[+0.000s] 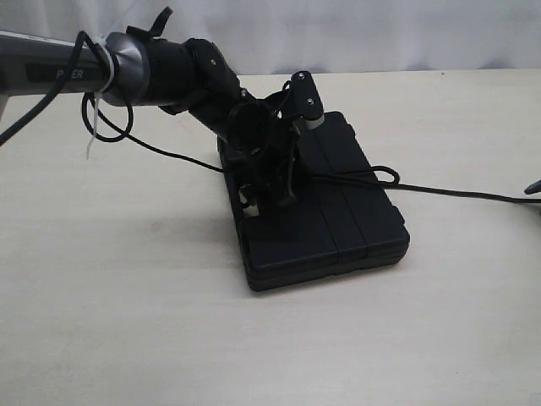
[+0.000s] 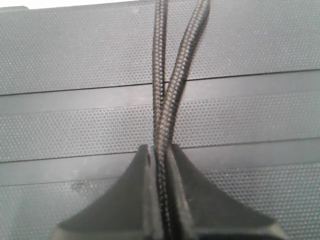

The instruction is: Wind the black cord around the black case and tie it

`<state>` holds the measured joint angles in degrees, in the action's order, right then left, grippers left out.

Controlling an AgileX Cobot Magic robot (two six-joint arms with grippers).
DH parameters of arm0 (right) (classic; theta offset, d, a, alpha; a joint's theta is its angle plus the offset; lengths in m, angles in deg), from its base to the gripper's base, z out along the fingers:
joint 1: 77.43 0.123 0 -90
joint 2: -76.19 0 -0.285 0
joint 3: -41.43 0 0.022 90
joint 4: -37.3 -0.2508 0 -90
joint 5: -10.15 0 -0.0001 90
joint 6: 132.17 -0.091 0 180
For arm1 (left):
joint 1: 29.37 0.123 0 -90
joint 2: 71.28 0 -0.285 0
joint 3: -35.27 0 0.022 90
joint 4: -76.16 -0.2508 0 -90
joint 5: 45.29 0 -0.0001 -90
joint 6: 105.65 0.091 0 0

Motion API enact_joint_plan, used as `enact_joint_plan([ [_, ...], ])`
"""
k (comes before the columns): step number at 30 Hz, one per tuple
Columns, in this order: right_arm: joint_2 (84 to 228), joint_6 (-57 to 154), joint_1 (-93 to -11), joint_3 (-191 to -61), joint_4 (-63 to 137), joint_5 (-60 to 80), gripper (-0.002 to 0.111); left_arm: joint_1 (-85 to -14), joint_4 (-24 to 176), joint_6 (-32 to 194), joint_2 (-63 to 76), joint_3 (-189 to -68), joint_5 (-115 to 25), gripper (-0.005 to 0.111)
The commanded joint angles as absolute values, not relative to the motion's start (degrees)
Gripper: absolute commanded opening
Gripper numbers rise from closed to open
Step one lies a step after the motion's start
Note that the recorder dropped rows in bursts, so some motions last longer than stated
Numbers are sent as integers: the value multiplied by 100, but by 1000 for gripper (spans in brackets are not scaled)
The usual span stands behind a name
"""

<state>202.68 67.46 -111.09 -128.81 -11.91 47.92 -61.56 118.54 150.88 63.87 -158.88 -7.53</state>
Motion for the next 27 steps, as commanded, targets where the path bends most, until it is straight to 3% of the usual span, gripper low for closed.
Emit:
enact_joint_plan([
  [1, 20311, 6946, -11130, -12860, -1259, 4449, 41, -6168, 11733, 15033, 6520, -15819, -799, 0],
  [10, 20311, 7988, -11130, -12860, -2301, 3923, 38, -6168, 11733, 15033, 6520, -15819, -799, 0],
  [16, 20311, 9210, -11130, -12860, -3025, 4281, 4, -6168, 11733, 15033, 6520, -15819, -777, 0],
  [27, 20311, 10587, -10886, -12860, -4165, 5095, 4, -6168, 11743, 15033, 6520, -15819, -835, 0],
])
